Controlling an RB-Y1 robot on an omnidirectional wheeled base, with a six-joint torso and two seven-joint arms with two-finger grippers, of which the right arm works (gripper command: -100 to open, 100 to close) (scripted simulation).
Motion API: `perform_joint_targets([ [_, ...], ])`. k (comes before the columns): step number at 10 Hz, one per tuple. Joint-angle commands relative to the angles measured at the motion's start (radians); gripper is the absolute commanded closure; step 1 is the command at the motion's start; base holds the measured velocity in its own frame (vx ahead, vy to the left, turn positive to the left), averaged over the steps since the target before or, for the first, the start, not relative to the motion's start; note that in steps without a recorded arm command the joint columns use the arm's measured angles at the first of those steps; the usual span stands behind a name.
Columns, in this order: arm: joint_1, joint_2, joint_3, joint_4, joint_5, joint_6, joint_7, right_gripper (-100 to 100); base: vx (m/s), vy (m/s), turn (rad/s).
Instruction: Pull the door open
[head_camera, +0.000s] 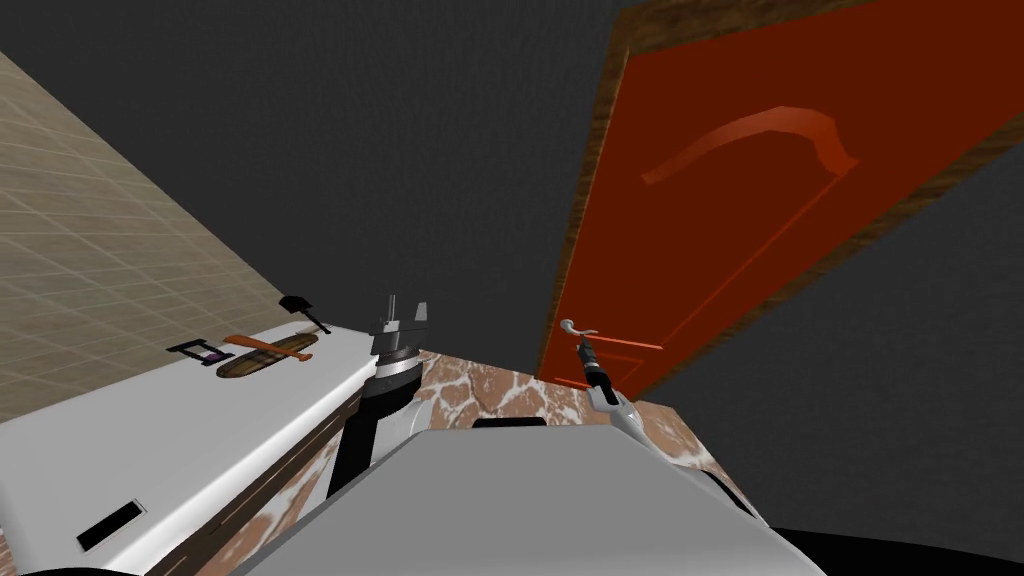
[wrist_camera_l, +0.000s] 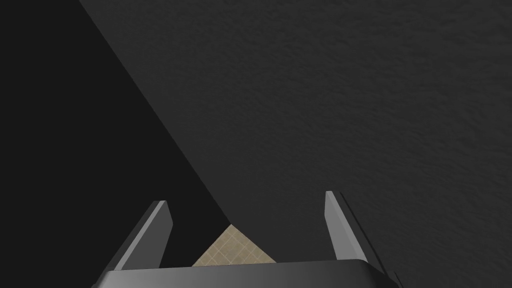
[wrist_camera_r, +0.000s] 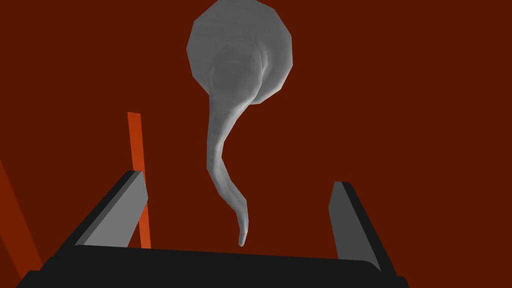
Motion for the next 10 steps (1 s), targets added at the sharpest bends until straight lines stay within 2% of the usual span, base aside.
perform_joint_targets([
  [1,-0.009,-0.005,-0.006,0.029,-0.003,-0.016,-0.001,-100,0.121,-0.006,0.034],
  [3,0.008,-0.032,-0.022,0.045,-0.014,-0.034,-0.02,-100,0.172,0.009,0.141],
  [4,0.008,-0.032,-0.022,0.045,-0.014,-0.034,-0.02,-100,0.127,-0.004,0.026],
  [6,0.018,-0.047,-0.031,0.054,-0.021,-0.045,-0.03,-100,0.155,-0.037,0.067],
  [7,0.019,-0.043,-0.028,0.046,-0.019,-0.039,-0.027,-100,0.088,-0.018,0.018],
  [8,0.019,-0.043,-0.028,0.046,-0.019,-0.039,-0.027,100,-0.016,0.002,-0.013],
  [10,0.019,-0.043,-0.028,0.046,-0.019,-0.039,-0.027,100,-0.027,0.003,-0.002],
])
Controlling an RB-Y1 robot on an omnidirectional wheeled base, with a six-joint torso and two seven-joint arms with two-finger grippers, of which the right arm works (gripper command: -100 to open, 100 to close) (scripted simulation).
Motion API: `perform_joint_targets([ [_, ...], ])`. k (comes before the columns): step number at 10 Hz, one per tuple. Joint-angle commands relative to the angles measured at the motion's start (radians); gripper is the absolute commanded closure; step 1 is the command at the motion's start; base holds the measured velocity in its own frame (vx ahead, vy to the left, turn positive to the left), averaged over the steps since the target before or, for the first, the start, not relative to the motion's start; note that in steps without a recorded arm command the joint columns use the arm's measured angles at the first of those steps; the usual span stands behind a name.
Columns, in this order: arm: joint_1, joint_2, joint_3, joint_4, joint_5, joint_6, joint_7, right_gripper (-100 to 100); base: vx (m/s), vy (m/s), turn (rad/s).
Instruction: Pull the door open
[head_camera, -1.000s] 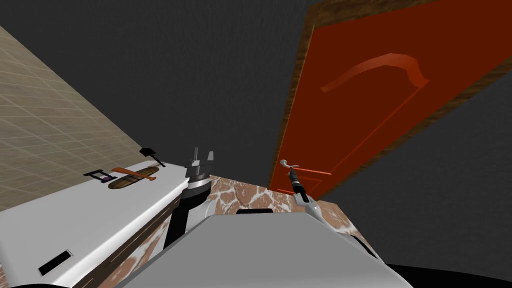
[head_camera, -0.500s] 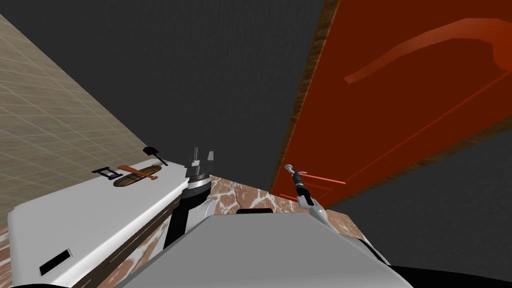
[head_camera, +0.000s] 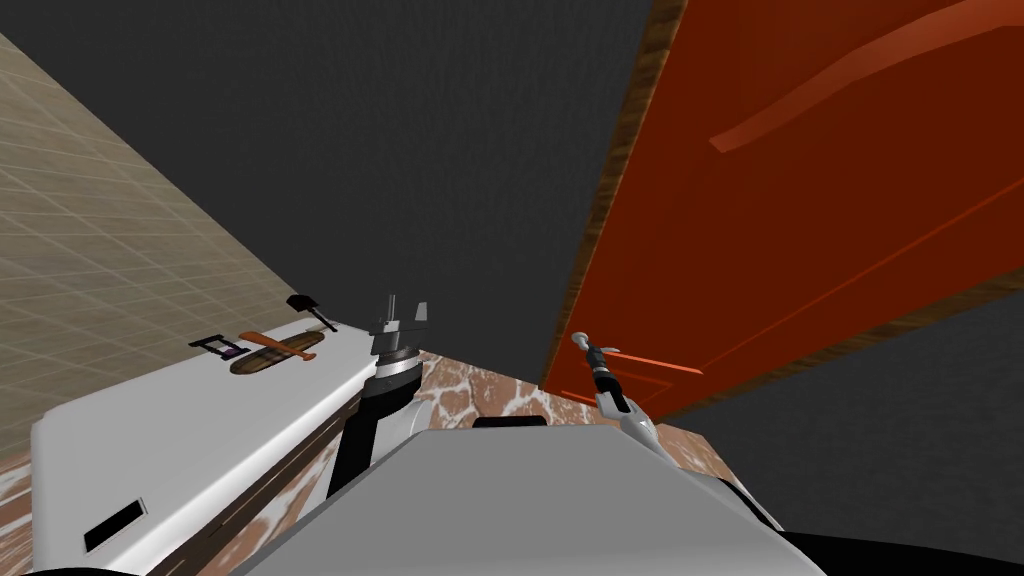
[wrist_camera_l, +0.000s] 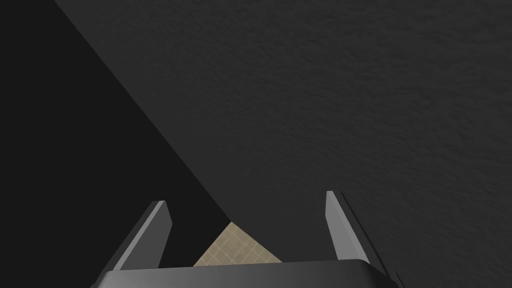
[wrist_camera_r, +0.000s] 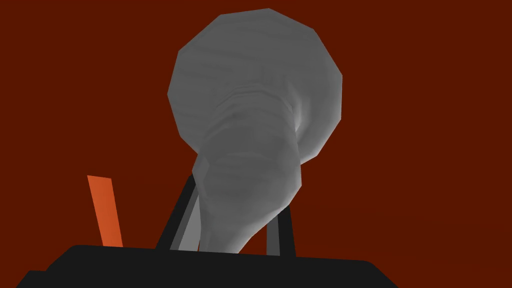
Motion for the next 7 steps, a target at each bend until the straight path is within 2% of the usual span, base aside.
perform_joint_targets([
  [1,0.001,0.0,0.001,0.0,0.001,-0.001,0.002,100,-0.013,0.001,0.004],
  [3,0.001,0.0,0.001,0.0,0.001,-0.001,0.002,100,-0.003,0.001,-0.001],
  [5,0.009,-0.01,0.02,-0.002,0.01,-0.009,-0.02,100,-0.152,-0.063,0.1],
  [7,0.017,-0.022,0.038,-0.005,0.019,-0.019,-0.042,100,-0.19,-0.007,0.087],
])
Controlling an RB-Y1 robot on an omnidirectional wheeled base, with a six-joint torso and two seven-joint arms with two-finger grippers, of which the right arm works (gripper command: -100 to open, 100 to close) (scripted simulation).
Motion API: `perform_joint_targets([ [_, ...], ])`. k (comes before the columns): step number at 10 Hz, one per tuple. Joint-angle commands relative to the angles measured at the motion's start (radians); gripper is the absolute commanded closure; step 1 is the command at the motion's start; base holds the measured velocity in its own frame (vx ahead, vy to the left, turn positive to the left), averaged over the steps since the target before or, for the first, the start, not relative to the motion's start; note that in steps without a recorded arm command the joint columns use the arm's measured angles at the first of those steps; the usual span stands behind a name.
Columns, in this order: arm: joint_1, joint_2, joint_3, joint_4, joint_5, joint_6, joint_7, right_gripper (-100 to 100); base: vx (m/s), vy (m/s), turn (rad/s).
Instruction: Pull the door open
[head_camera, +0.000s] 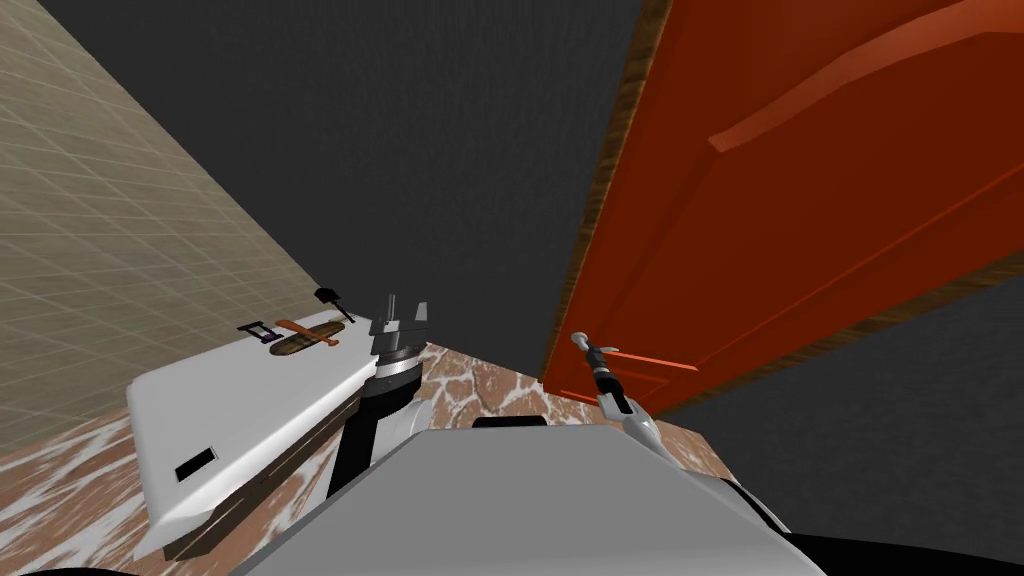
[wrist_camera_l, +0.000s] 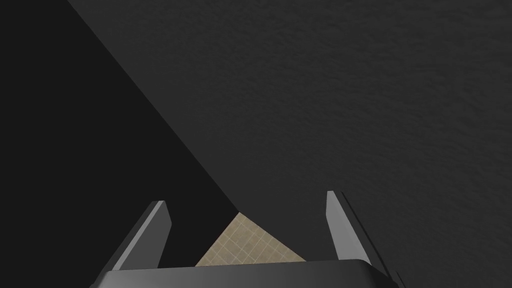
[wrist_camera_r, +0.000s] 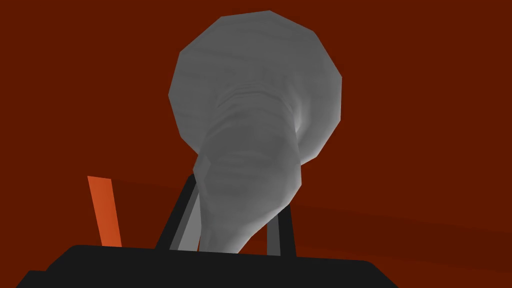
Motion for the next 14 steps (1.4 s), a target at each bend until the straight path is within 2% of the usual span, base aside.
perform_joint_targets([
  [1,0.013,-0.007,0.019,-0.009,0.009,-0.008,-0.02,100,-0.204,-0.03,0.098],
  [6,0.033,-0.038,0.07,-0.019,0.034,-0.035,-0.078,100,-0.22,-0.071,0.108],
  [9,0.032,-0.03,0.065,-0.016,0.033,-0.027,-0.072,100,-0.158,-0.028,0.102],
  [14,0.021,-0.026,0.056,-0.011,0.034,-0.023,-0.064,100,-0.235,-0.102,0.223],
])
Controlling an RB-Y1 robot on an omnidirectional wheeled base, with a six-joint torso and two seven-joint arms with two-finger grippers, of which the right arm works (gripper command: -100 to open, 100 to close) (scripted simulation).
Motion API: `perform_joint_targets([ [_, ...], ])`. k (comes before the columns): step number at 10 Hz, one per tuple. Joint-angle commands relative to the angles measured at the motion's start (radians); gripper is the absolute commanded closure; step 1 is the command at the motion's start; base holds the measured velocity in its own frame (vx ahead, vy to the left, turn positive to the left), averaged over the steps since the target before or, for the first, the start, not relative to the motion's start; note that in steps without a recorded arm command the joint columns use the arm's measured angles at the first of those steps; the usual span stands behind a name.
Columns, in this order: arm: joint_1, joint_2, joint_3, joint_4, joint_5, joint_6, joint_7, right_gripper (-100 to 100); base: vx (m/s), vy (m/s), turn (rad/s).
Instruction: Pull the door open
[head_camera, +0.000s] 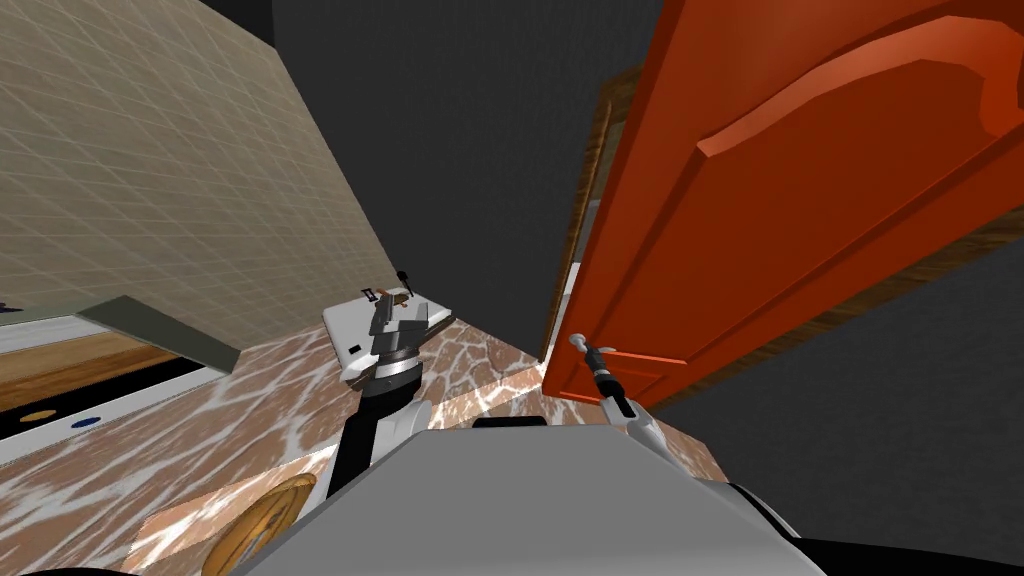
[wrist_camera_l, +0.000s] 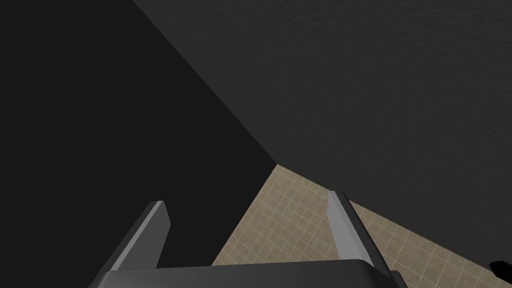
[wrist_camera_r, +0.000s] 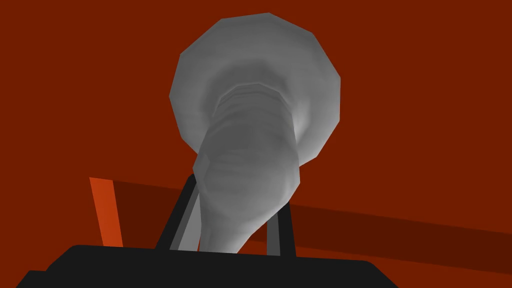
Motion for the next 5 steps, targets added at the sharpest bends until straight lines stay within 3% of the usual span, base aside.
perform_joint_targets([
  [1,-0.008,0.002,-0.002,0.006,0.001,-0.005,0.004,100,-0.273,-0.107,0.289],
  [3,-0.012,0.003,-0.006,0.008,0.002,-0.003,0.007,100,-0.257,-0.109,0.225],
  [5,-0.015,0.004,-0.008,0.009,0.002,-0.002,0.008,100,-0.236,-0.077,0.141],
])
